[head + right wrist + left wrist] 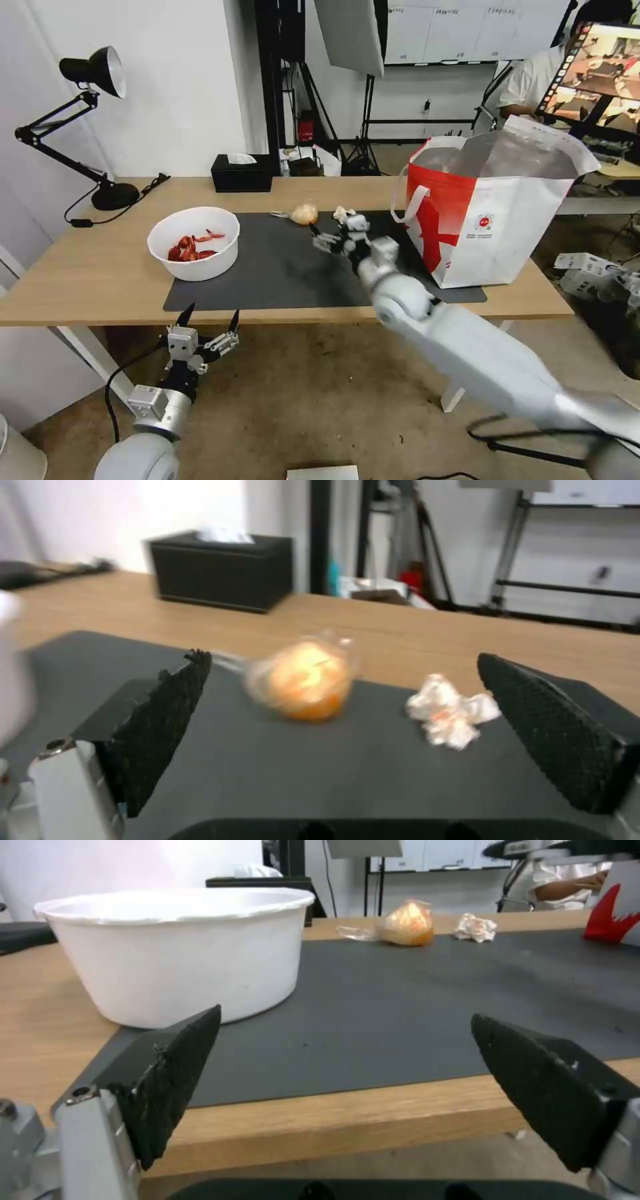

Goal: Pick up the trash from the table and place it into the takeout bag.

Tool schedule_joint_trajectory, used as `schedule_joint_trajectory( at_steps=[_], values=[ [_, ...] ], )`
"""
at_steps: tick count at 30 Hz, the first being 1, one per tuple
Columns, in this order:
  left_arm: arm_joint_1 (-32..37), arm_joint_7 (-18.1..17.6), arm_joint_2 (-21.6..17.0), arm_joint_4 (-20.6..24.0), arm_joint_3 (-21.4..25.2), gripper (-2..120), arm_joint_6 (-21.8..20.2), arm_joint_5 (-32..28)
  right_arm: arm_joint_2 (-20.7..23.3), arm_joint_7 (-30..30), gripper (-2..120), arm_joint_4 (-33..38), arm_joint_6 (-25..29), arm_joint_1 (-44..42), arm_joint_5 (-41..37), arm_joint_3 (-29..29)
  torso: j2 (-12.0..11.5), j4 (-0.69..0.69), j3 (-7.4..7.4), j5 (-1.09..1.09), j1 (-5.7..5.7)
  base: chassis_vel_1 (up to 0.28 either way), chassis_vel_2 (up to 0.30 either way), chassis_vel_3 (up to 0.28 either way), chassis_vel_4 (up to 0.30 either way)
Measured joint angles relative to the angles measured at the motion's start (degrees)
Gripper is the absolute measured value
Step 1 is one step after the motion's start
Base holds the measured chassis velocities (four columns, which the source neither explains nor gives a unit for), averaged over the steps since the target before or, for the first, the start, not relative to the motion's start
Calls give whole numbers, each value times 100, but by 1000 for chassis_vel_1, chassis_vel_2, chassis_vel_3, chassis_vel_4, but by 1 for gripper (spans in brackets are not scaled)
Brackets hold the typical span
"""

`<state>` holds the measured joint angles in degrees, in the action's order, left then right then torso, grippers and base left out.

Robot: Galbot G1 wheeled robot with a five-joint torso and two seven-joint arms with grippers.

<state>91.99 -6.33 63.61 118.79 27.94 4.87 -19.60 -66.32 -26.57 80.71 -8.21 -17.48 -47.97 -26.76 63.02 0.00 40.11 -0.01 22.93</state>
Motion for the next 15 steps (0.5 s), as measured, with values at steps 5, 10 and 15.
schedule_joint_trajectory(
  at_steps=[5, 10, 15],
  values=[
    [-3, 0, 8, -19, 2, 100, 7, 14, -411, -176, 100, -874, -321, 429, -60, 12, 0, 0, 0, 0, 0, 0, 0, 0, 0],
    [1, 1, 28, -31, 3, 100, 13, 24, -988, -171, 100, -2237, -488, 932, -7, 93, 0, -1, 0, 0, 0, 0, 0, 0, 0],
    [11, 2, 30, -46, 2, 100, 21, 34, -1494, 56, 100, -3323, -639, 1248, 107, 315, 0, 0, 0, 0, 0, 0, 0, 0, 0]
  ],
)
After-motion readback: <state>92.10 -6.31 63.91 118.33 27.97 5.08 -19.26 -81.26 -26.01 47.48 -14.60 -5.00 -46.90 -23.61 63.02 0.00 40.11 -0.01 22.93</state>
